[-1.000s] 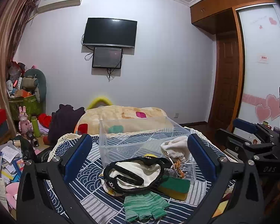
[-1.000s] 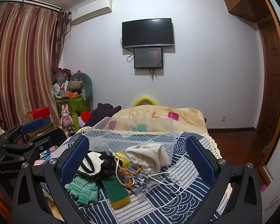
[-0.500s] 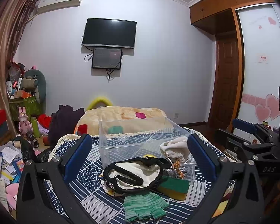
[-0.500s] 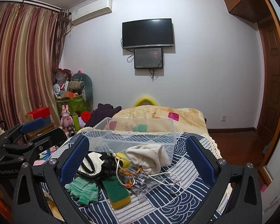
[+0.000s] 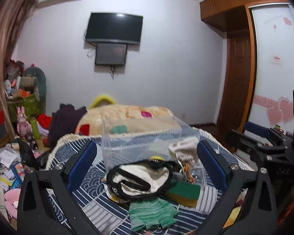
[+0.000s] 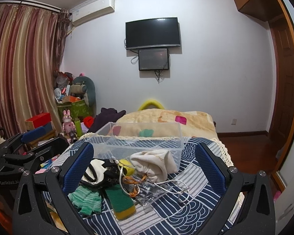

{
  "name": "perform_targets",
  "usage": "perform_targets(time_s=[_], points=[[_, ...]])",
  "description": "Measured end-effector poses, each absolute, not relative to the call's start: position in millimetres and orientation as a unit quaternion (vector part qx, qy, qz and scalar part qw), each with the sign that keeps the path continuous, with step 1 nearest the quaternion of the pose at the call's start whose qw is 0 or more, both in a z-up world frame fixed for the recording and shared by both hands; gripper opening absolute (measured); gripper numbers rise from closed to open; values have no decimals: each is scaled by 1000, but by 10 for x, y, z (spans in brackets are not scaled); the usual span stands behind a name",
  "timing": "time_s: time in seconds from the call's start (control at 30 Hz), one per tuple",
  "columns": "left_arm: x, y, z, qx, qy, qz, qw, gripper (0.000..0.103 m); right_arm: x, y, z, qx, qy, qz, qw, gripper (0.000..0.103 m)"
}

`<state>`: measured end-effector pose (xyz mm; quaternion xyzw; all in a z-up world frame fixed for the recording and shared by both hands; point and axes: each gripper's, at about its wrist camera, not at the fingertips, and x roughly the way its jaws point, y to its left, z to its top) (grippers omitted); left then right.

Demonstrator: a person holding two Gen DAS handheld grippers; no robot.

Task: Organize soft objects
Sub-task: 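Grasp the black-trimmed white cloth with the left tool while the right tool grasps the cream pouch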

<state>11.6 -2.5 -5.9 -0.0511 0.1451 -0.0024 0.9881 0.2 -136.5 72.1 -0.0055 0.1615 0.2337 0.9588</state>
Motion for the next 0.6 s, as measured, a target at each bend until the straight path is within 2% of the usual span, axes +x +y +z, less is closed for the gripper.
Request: perform_targets(time_s=[0.2, 0.37, 0.47, 0.57, 0.6], points=[[256, 129, -242, -74, 185, -7, 980, 103, 153, -1371, 635, 9, 201, 224, 954, 103], [408, 188, -394, -79, 222, -8, 972, 88, 253, -1386, 495, 2, 222, 216, 951, 103], [513, 261, -494, -86, 243, -3, 966, 84, 273, -1381, 429, -11, 225, 206, 952, 101], [570, 349, -533, -84, 251, 6, 964, 81, 314, -1384, 388, -16, 233, 204, 951, 94], [591, 381, -539, -81, 253, 9, 964, 81, 337, -1388, 375, -16, 235, 203, 950, 89]])
